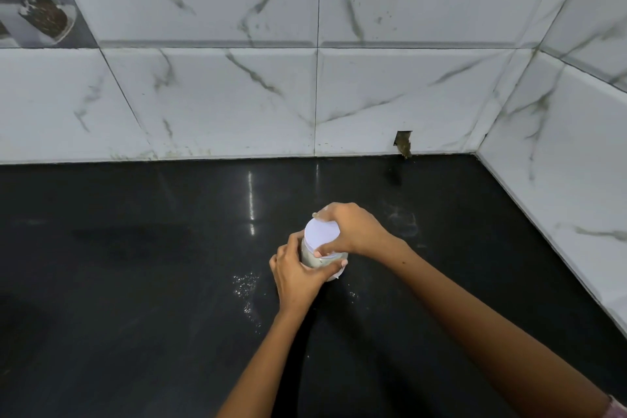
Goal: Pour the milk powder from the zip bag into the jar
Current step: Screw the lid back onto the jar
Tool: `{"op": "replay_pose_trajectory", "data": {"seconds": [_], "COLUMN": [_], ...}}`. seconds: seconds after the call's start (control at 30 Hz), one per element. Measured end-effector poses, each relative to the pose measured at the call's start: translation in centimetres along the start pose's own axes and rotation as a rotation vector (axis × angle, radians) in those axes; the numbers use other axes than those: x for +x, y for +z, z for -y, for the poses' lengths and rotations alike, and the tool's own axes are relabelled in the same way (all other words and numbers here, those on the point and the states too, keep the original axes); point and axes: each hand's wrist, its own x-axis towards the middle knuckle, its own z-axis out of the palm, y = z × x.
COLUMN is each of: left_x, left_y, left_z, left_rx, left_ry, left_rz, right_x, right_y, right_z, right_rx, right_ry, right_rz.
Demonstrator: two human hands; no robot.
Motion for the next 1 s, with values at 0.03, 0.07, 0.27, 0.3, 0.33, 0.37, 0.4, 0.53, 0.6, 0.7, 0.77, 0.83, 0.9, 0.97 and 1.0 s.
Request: {"op": "replay_pose_trajectory", "data": {"seconds": [0.03, 0.07, 0.27, 0.3, 0.33, 0.37, 0.4, 0.53, 0.6, 0.7, 0.77, 0.83, 0.9, 0.97, 1.0], "left_x": [0.0, 0.0, 0.0, 0.0, 0.1, 0.2, 0.2, 0.2, 0.1, 0.3, 0.3, 0.3, 0.3, 0.5, 0.5], "left_y": [0.1, 0.1, 0.3, 0.3, 0.3, 0.4, 0.4, 0.4, 0.3, 0.2, 0.2, 0.3, 0.3, 0.2, 0.2], "left_z": [0.0, 0.0, 0.3, 0.4, 0.4, 0.5, 0.5, 0.6, 0.5, 0.6, 0.7, 0.7, 0.7, 0.7, 0.7], "left_rx": [-0.002, -0.003, -0.020, -0.021, -0.019, -0.015, -0.013, -0.009, -0.011, -0.007, -0.010, -0.016, -0.017, -0.008, -0.005], "left_ry": [-0.001, -0.003, -0.030, -0.036, -0.037, -0.033, -0.028, -0.025, -0.034, -0.042, -0.049, -0.052, -0.046, -0.040, -0.042], "left_rz": [0.003, 0.008, 0.022, 0.018, 0.011, 0.003, -0.005, -0.016, 0.007, 0.039, 0.036, 0.030, 0.030, 0.046, 0.054], "right_x": [0.2, 0.3, 1.3, 1.4, 1.5, 1.5, 1.5, 1.4, 1.7, 1.7, 1.3, 1.0, 1.4, 1.4, 1.4], "right_y": [0.0, 0.0, 0.4, 0.0, -0.4, -0.6, -0.8, -0.4, -0.7, -1.1, -1.2, -1.1, -0.7, -1.3, -1.2], "right_z": [0.1, 0.3, 1.8, 1.6, 1.2, 0.7, 0.3, 0.4, 0.7, -0.2, -0.8, -0.6, -0.5, -0.3, -0.8], "right_rx": [-0.050, -0.091, -0.469, -0.474, -0.450, -0.410, -0.362, -0.342, -0.409, -0.347, -0.243, -0.231, -0.315, -0.344, -0.333], "right_ry": [-0.033, -0.043, 0.114, 0.132, 0.144, 0.121, 0.055, -0.064, 0.013, 0.023, -0.078, -0.133, -0.074, 0.051, 0.051], "right_rz": [-0.007, -0.023, -0.127, -0.127, -0.116, -0.073, 0.004, 0.125, -0.022, -0.099, 0.066, 0.202, 0.046, -0.077, -0.090]}}
